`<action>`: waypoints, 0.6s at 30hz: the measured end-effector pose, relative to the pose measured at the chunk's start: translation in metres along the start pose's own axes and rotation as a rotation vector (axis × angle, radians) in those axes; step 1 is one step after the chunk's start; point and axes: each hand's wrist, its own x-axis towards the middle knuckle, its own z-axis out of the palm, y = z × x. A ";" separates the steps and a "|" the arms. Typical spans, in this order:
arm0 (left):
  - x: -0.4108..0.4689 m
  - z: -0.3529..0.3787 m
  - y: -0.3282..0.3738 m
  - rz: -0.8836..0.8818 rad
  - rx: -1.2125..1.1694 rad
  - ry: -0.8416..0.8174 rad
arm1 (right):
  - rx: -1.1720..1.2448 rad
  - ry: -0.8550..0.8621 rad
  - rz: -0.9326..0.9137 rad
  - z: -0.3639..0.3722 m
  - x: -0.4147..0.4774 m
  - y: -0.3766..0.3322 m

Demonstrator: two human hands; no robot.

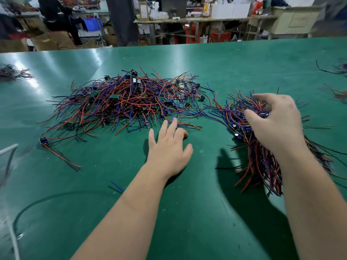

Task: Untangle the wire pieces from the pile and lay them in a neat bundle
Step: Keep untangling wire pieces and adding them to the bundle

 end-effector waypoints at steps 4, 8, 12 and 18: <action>0.000 0.000 0.003 -0.002 0.023 -0.036 | 0.021 -0.019 -0.043 0.007 -0.005 -0.005; -0.002 -0.003 0.006 -0.015 0.067 -0.040 | 0.020 -0.016 -0.073 0.010 -0.007 -0.009; 0.000 -0.008 0.004 0.013 0.097 0.033 | 0.057 0.044 -0.113 0.012 -0.010 -0.011; 0.008 -0.019 -0.005 0.031 -0.089 0.054 | 0.170 -0.015 -0.203 0.020 -0.019 -0.020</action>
